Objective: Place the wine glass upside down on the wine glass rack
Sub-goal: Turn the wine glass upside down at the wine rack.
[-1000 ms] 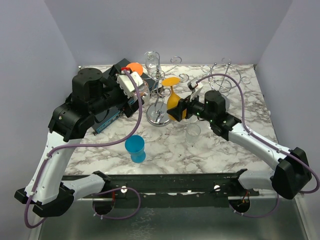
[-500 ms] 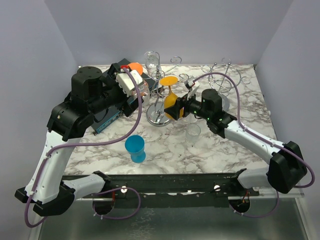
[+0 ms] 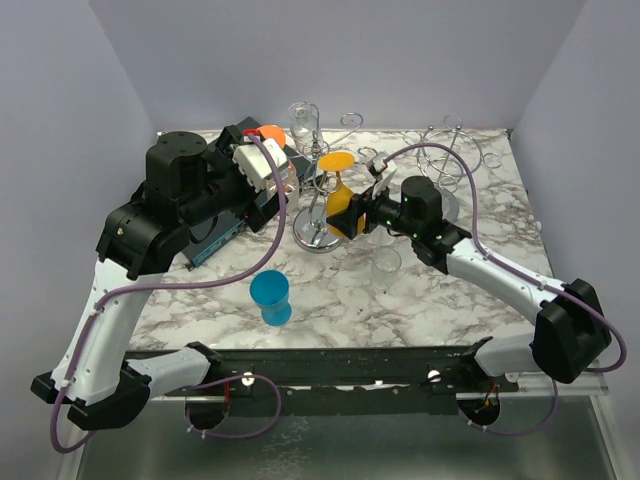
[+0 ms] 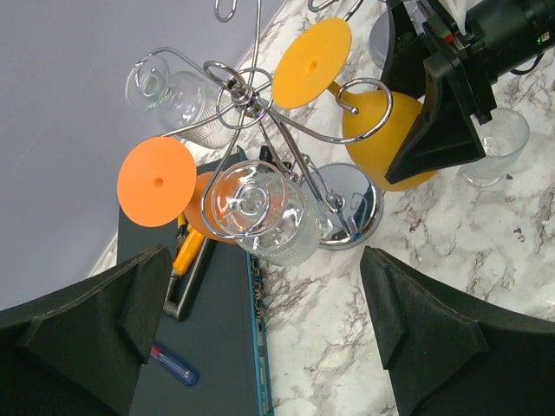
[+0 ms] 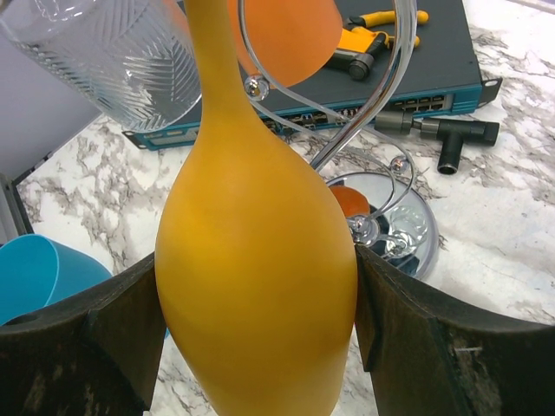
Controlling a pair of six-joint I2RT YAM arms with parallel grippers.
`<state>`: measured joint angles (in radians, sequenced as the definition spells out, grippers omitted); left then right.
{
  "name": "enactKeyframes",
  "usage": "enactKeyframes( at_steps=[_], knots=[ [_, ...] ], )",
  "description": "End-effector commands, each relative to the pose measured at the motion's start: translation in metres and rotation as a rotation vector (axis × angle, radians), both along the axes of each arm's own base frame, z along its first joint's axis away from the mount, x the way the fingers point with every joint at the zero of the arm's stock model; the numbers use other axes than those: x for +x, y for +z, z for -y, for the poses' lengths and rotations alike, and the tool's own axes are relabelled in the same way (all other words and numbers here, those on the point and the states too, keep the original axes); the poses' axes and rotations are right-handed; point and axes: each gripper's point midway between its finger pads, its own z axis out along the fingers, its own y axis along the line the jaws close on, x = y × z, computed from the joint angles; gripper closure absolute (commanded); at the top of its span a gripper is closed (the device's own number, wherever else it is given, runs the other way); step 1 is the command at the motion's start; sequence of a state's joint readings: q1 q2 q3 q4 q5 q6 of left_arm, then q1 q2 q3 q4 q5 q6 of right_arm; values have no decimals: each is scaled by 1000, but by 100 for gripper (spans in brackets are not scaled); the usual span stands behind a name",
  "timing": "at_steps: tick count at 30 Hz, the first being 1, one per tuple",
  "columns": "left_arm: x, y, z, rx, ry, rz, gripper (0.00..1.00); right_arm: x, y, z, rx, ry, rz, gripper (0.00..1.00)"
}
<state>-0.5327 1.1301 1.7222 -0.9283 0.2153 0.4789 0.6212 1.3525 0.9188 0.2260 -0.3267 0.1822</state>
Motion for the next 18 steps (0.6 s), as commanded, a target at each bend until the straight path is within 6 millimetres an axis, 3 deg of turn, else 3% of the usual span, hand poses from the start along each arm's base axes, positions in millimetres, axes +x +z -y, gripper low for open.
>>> enactKeyframes(
  at_steps=[1, 8, 18],
  knots=[
    [0, -3, -4, 19, 19, -11, 1, 7, 8, -6, 7, 12, 19, 32],
    [6, -9, -5, 39, 34, -18, 1, 8, 8, -7, 5, 21, 38, 34],
    [10, -15, -4, 52, 41, -31, 1, 6, 7, 7, -12, -29, 99, 37]
  ],
)
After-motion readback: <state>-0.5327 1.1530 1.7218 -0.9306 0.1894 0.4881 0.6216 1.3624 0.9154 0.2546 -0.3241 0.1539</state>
